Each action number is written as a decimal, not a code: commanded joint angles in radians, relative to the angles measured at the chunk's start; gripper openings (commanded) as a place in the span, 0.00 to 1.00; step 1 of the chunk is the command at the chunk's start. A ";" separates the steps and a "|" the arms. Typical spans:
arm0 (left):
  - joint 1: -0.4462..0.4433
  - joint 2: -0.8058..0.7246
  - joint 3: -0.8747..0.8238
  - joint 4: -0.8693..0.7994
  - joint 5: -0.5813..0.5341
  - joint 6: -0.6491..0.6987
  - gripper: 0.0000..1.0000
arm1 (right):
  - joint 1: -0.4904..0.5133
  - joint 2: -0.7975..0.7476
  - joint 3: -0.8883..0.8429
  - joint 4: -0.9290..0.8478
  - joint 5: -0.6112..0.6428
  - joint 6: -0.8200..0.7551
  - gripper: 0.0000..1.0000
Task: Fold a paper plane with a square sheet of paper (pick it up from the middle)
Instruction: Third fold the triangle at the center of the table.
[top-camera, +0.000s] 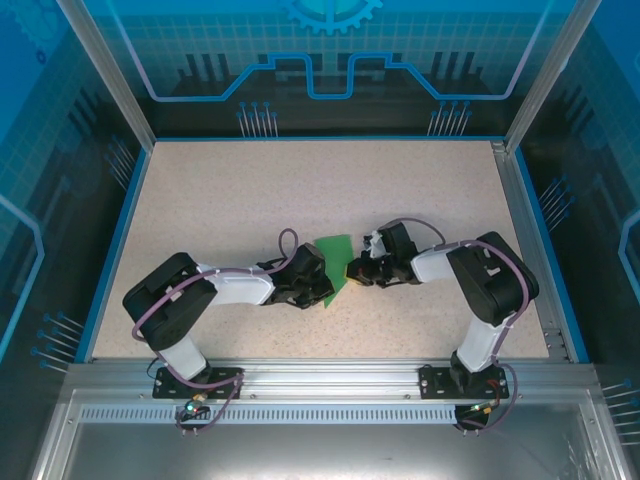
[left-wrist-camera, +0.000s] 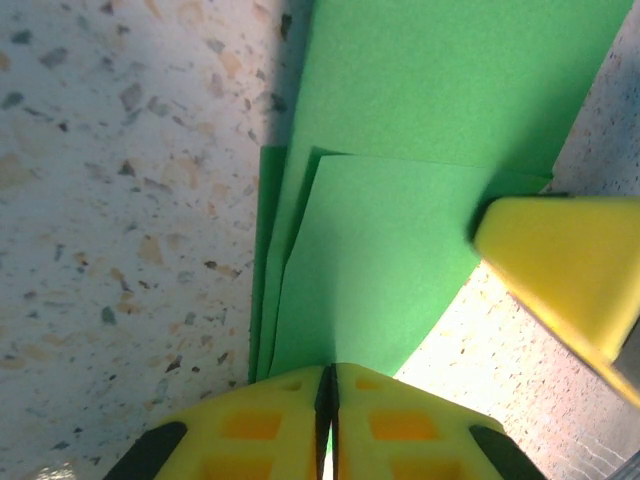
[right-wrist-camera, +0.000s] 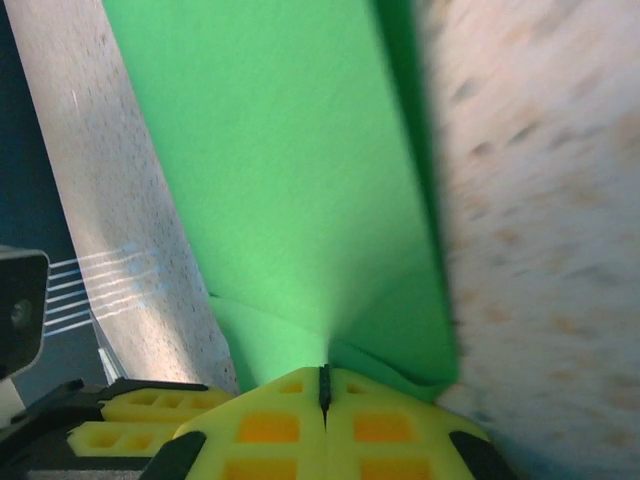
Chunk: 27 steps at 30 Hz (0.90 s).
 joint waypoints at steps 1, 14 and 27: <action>0.006 0.054 -0.064 -0.216 -0.073 0.031 0.14 | -0.093 0.037 -0.022 -0.011 0.115 -0.042 0.04; 0.006 -0.026 -0.067 -0.301 -0.108 0.170 0.15 | -0.140 -0.182 -0.015 -0.139 0.095 -0.074 0.10; 0.055 -0.193 0.079 -0.356 -0.077 0.295 0.23 | -0.034 -0.253 -0.030 -0.235 0.095 -0.062 0.37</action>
